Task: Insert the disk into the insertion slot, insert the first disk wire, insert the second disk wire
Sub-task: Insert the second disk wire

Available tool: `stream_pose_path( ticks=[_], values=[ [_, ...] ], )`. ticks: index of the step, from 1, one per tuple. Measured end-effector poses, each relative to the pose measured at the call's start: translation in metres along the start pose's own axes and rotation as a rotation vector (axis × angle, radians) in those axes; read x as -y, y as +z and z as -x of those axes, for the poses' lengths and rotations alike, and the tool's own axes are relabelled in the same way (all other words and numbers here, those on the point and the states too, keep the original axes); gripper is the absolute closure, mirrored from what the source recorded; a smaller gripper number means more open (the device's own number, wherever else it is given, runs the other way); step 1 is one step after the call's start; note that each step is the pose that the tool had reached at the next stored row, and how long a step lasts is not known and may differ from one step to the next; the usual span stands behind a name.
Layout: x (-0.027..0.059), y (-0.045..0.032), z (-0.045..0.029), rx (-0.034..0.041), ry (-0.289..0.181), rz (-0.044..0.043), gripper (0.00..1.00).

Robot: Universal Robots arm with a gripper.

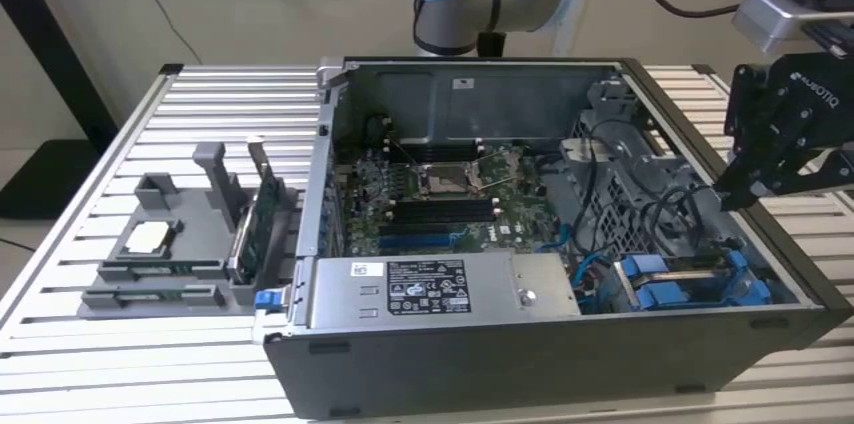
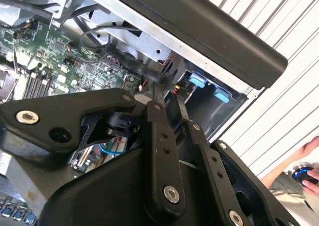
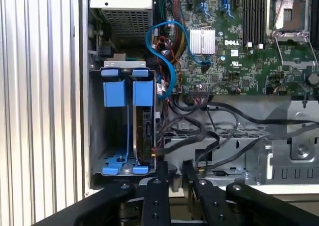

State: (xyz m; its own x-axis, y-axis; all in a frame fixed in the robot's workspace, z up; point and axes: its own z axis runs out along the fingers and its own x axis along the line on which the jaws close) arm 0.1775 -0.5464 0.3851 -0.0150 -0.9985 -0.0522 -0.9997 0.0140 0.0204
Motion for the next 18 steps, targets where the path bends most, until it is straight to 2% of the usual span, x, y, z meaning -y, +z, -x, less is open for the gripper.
stream_pose_path(
  ticks=[11, 18],
  values=[
    [0.0092, 0.007, 0.0023, -0.0003, -0.012, 0.0003, 0.74],
    [0.0103, 0.0093, 0.0031, -0.0003, -0.017, 0.0, 0.74]
  ],
)
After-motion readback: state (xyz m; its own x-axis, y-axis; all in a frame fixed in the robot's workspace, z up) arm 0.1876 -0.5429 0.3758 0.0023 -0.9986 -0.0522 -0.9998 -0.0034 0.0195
